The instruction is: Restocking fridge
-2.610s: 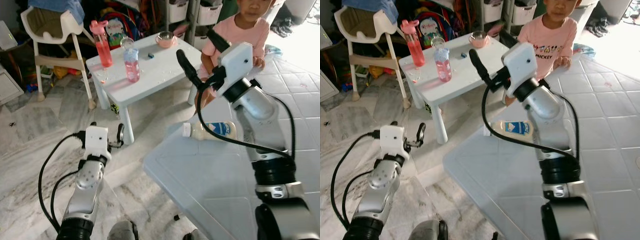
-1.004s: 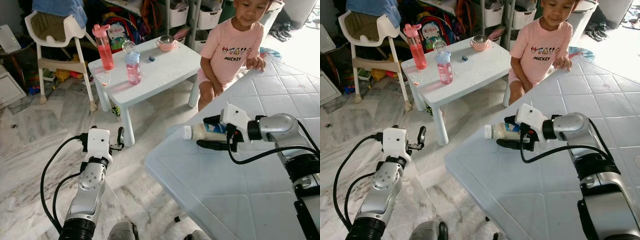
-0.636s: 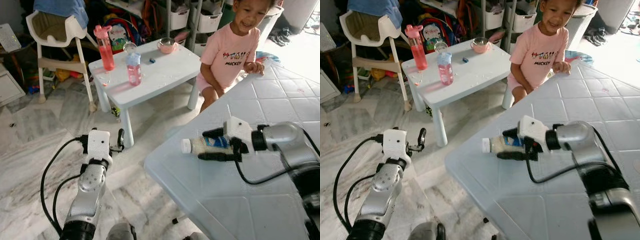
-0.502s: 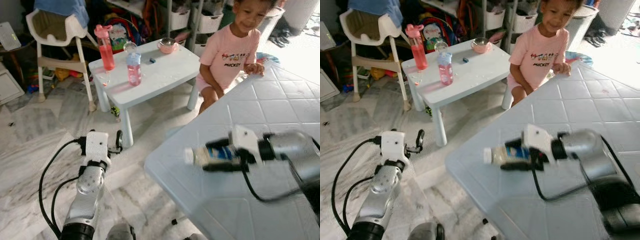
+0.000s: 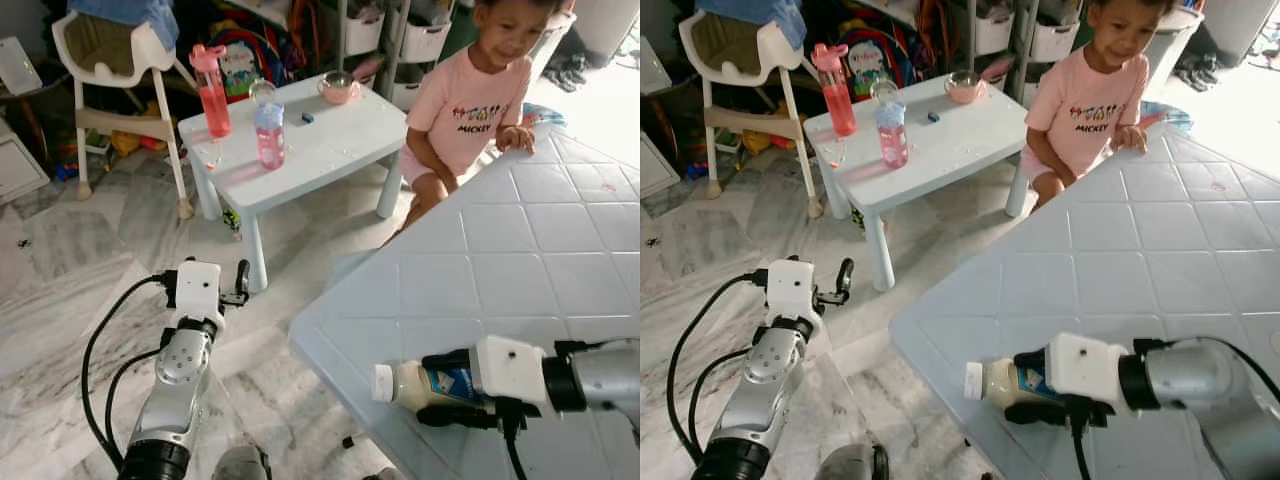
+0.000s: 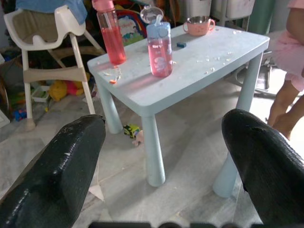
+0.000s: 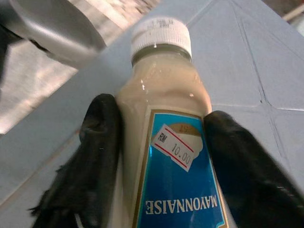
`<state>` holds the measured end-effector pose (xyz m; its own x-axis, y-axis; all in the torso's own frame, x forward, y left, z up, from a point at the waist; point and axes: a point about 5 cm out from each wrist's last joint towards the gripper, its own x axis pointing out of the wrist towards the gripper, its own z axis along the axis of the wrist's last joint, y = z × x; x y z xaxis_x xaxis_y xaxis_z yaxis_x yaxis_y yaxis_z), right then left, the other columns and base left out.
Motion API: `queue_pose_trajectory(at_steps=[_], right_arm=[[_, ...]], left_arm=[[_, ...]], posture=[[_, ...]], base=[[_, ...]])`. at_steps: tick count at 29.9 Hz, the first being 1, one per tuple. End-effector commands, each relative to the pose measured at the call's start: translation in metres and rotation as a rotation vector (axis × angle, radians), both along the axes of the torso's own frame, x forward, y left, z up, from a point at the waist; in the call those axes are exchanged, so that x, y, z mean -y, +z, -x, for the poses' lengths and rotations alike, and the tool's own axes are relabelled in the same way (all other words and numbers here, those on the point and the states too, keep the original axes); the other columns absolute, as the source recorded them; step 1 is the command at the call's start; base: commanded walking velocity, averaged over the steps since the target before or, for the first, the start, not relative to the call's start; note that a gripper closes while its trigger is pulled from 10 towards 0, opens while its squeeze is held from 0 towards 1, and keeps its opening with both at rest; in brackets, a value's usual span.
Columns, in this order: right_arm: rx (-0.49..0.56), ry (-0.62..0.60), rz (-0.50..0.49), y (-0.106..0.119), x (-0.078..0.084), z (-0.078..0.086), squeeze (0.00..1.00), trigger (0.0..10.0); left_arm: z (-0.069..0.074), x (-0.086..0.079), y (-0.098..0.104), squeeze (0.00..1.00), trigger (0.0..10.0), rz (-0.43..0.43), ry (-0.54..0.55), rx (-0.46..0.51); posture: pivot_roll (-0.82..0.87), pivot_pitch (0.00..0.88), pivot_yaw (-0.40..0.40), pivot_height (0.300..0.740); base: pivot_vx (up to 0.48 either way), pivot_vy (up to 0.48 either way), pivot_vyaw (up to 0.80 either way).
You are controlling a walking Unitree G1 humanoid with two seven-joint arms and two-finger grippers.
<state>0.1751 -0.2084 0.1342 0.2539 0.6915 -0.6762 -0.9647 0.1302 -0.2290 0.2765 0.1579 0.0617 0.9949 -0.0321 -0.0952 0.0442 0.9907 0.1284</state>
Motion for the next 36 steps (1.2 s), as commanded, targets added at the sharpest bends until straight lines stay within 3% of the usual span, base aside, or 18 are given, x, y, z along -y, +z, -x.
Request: queue_pose_trajectory(at_steps=[1, 4, 5, 6, 7, 9, 10, 11, 12, 13, 14, 21, 25, 27, 32, 33, 35, 36], right_arm=[[-0.038, -0.049, 0.131, -0.018, 0.016, 0.003, 1.0, 10.0], [-0.017, -0.047, 0.189, -0.017, 0.022, -0.008, 1.0, 10.0], [-0.021, -0.031, 0.202, -0.017, 0.021, -0.009, 0.91, 10.0], [-0.023, -0.02, 0.213, -0.017, 0.021, -0.009, 0.91, 10.0], [-0.023, -0.009, 0.23, -0.018, 0.021, -0.012, 0.0, 10.0], [-0.017, 0.002, 0.255, -0.02, 0.02, -0.014, 0.0, 10.0], [-0.009, 0.015, 0.281, -0.024, 0.02, -0.017, 0.0, 7.1], [-0.003, 0.013, 0.288, -0.026, 0.02, -0.019, 0.0, 7.1], [0.006, 0.004, 0.283, -0.027, 0.019, -0.022, 0.0, 3.2], [0.016, -0.004, 0.276, -0.028, 0.017, -0.026, 0.0, 3.2], [0.026, -0.017, 0.266, -0.028, 0.016, -0.029, 0.0, 0.0], [0.111, -0.18, 0.082, -0.031, 0.008, -0.05, 0.0, 0.0], [0.246, -0.44, -0.201, -0.028, -0.008, -0.075, 0.0, 0.0], [0.26, -0.474, -0.244, -0.027, -0.011, -0.078, 0.0, 0.0], [0.497, -0.661, -0.566, -0.003, -0.041, -0.098, 0.0, 0.0], [0.497, -0.661, -0.566, -0.003, -0.041, -0.098, 0.0, 0.0], [0.558, -0.737, -0.783, 0.022, -0.055, -0.106, 0.0, 0.0], [0.558, -0.737, -0.783, 0.022, -0.055, -0.106, 0.0, 0.0]], left_arm=[[0.001, 0.001, -0.002, 0.0, 10.0, -0.003, -0.001, -0.01], [0.002, 0.001, -0.003, 0.0, 10.0, -0.001, 0.004, -0.01], [0.002, 0.001, -0.003, 0.0, 10.0, -0.001, 0.004, -0.01], [0.002, 0.001, -0.003, 0.0, 10.0, -0.001, 0.004, -0.009], [0.002, 0.001, -0.003, 0.0, 10.0, 0.0, 0.005, -0.009], [0.002, 0.001, -0.003, 0.0, 10.0, 0.0, 0.006, -0.009], [0.001, 0.001, -0.003, 0.0, 10.0, 0.0, 0.005, -0.009], [0.001, 0.001, -0.003, 0.0, 10.0, 0.0, 0.004, -0.009], [0.001, 0.001, -0.003, 0.0, 10.0, 0.0, 0.003, -0.008], [0.001, 0.001, -0.002, 0.0, 10.0, 0.0, 0.003, -0.007], [0.001, 0.001, -0.002, 0.0, 10.0, 0.0, 0.003, -0.007], [0.0, 0.0, -0.002, 0.0, 10.0, 0.0, 0.006, -0.006], [-0.002, -0.001, -0.001, 0.0, 10.0, -0.004, 0.027, -0.004], [-0.002, -0.002, -0.001, 0.0, 10.0, -0.005, 0.031, -0.004], [-0.005, -0.005, 0.002, 0.0, 10.0, -0.012, 0.044, 0.006], [-0.005, -0.005, 0.002, 0.0, 10.0, -0.012, 0.044, 0.006], [-0.008, -0.005, 0.005, 0.0, 10.0, -0.022, 0.044, 0.022], [-0.008, -0.005, 0.005, 0.0, 10.0, -0.022, 0.044, 0.022]], posture=[[-0.03, 0.044, 0.029, 0.74], [-0.03, 0.044, 0.027, 0.74], [-0.03, 0.043, 0.027, 0.74], [-0.03, 0.043, 0.026, 0.74], [-0.03, 0.042, 0.026, 0.74], [-0.03, 0.042, 0.028, 0.74], [-0.03, 0.041, 0.027, 0.74], [-0.03, 0.04, 0.028, 0.74], [-0.03, 0.039, 0.029, 0.74], [-0.03, 0.039, 0.029, 0.74], [-0.03, 0.039, 0.03, 0.74], [-0.03, 0.039, 0.033, 0.74], [-0.03, 0.04, 0.042, 0.74], [-0.03, 0.039, 0.045, 0.74], [-0.02, 0.035, 0.06, 0.74], [-0.02, 0.035, 0.06, 0.74], [-0.02, 0.031, 0.068, 0.74], [-0.02, 0.031, 0.068, 0.74]], base=[[0.0, 0.0, 0.0], [0.0, 0.0, 0.0], [0.0, 0.0, 0.0], [0.0, 0.0, 0.0], [0.0, 0.0, 0.0], [0.0, 0.0, 0.0], [0.0, 0.0, 0.0], [0.0, 0.0, 0.0], [0.0, 0.0, 0.0], [0.0, 0.0, 0.0], [0.0, 0.0, 0.0], [0.0, 0.0, 0.0], [0.0, 0.0, 0.0], [0.0, 0.0, 0.0], [0.0, 0.0, 0.0], [0.0, 0.0, 0.0], [0.0, 0.0, 0.0], [0.0, 0.0, 0.0]])
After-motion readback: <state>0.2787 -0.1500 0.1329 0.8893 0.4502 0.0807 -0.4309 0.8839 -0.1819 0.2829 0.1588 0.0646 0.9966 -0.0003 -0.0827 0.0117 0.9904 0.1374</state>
